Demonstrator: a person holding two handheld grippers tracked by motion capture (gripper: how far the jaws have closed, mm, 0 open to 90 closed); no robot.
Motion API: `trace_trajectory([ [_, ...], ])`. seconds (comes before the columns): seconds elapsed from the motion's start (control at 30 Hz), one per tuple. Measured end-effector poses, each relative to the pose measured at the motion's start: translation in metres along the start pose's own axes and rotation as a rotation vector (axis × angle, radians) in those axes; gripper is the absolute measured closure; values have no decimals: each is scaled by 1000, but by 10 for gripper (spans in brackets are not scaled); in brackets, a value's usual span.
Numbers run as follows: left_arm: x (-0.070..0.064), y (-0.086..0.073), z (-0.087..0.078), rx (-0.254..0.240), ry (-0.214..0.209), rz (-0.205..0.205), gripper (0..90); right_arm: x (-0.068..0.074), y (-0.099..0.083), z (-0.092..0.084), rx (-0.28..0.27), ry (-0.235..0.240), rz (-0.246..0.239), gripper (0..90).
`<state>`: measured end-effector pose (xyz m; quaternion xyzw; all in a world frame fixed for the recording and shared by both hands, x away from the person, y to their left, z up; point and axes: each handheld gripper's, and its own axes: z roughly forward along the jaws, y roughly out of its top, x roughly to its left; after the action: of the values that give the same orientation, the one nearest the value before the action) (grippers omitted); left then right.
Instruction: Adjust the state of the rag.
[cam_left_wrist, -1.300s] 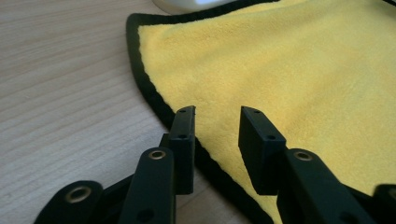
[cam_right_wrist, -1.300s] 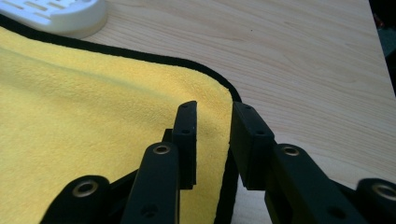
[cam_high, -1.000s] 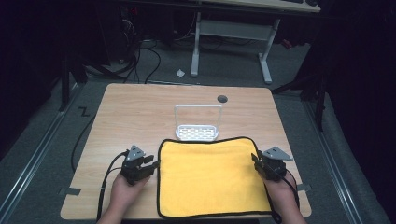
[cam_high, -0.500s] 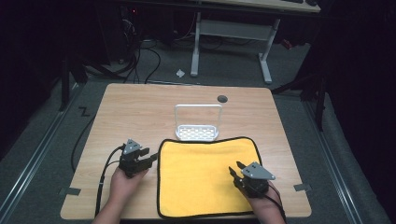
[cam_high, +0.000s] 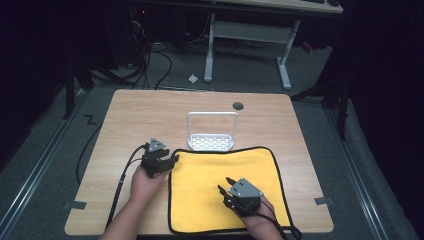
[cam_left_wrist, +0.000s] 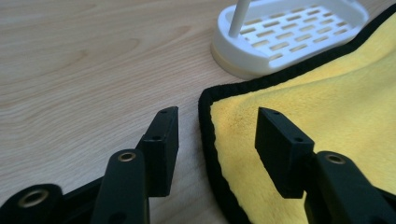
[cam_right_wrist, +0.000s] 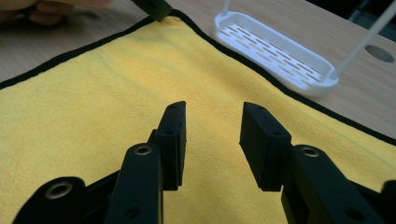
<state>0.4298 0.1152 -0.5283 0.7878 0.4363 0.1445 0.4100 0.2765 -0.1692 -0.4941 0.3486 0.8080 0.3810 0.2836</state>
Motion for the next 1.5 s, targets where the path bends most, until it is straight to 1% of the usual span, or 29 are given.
trace_trajectory([
  [0.03, -1, 1, 5, 13, 0, 4, 505, 2, 0, 1, 0, 2, -5, 613],
  [0.07, -1, 2, 8, 27, 13, 8, 509, 5, 0, 2, 3, 5, -15, 611],
  [0.1, -1, 3, 10, 30, 19, 4, 527, 8, 0, 3, 3, 6, -13, 611],
  [0.17, 0, 3, 13, 27, -3, -14, 575, 13, -1, 5, 11, 14, -28, 606],
  [0.2, 0, 4, 13, 28, -3, -17, 591, 16, -1, 7, 18, 16, -40, 603],
  [0.23, -1, 5, 14, 28, -14, -20, 621, 18, -2, 7, 21, 19, -47, 602],
  [0.27, -1, 5, 15, 32, -19, -21, 692, 22, -2, 9, 26, 25, -57, 602],
  [0.3, -2, 6, 16, 35, -18, -21, 718, 24, -2, 10, 28, 27, -65, 602],
  [0.37, -2, 7, 15, 29, -16, -19, 830, 27, -3, 11, 27, 31, -78, 599],
  [0.4, -2, 8, 14, 26, -20, -28, 852, 29, -3, 11, 27, 38, -75, 598],
  [0.43, -1, 8, 14, 18, -28, -38, 857, 30, -2, 11, 24, 43, -77, 596],
  [0.47, 0, 7, 12, 5, -29, -38, 859, 32, -2, 11, 22, 50, -76, 591],
  [0.53, 1, 5, 10, -30, -45, -49, 860, 36, -1, 12, 20, 74, -81, 583],
  [0.6, 3, 2, 10, -45, -57, -66, 860, 43, 1, 14, 21, 100, -81, 574],
  [0.63, 3, 2, 10, -44, -56, -71, 860, 47, 2, 16, 18, 114, -83, 576],
  [0.7, 4, 0, 9, -66, -51, -88, 859, 55, 5, 19, 16, 151, -75, 576],
  [0.77, 7, 0, 10, -61, -54, -115, 857, 65, 8, 24, 21, 189, -62, 572],
  [0.83, 8, 0, 11, -61, -58, -123, 854, 75, 11, 28, 29, 236, -59, 564],
  [0.87, 8, 0, 11, -59, -59, -125, 854, 82, 12, 30, 29, 259, -60, 558],
  [0.9, 8, 0, 11, -58, -61, -120, 853, 86, 13, 31, 33, 272, -60, 555],
  [0.97, 7, -1, 11, -57, -66, -109, 852, 97, 15, 34, 40, 304, -71, 545],
  [1.03, 7, -1, 11, -55, -69, -109, 852, 106, 15, 36, 48, 338, -85, 531],
  [1.1, 7, -1, 11, -55, -71, -111, 851, 115, 14, 38, 65, 372, -82, 512],
  [1.13, 7, -1, 11, -55, -70, -112, 851, 118, 13, 39, 69, 381, -91, 508],
  [1.17, 7, -1, 11, -55, -69, -114, 851, 121, 12, 39, 72, 394, -90, 507],
  [1.3, 8, -1, 11, -52, -70, -122, 852, 130, 9, 43, 89, 407, -120, 494],
  [1.37, 8, -1, 11, -52, -70, -123, 852, 132, 7, 44, 84, 400, -127, 503],
  [1.4, 8, -1, 11, -52, -71, -123, 852, 132, 8, 44, 85, 398, -128, 528],
  [1.5, 8, -1, 11, -52, -72, -122, 852, 129, 8, 44, 83, 378, -131, 649],
])
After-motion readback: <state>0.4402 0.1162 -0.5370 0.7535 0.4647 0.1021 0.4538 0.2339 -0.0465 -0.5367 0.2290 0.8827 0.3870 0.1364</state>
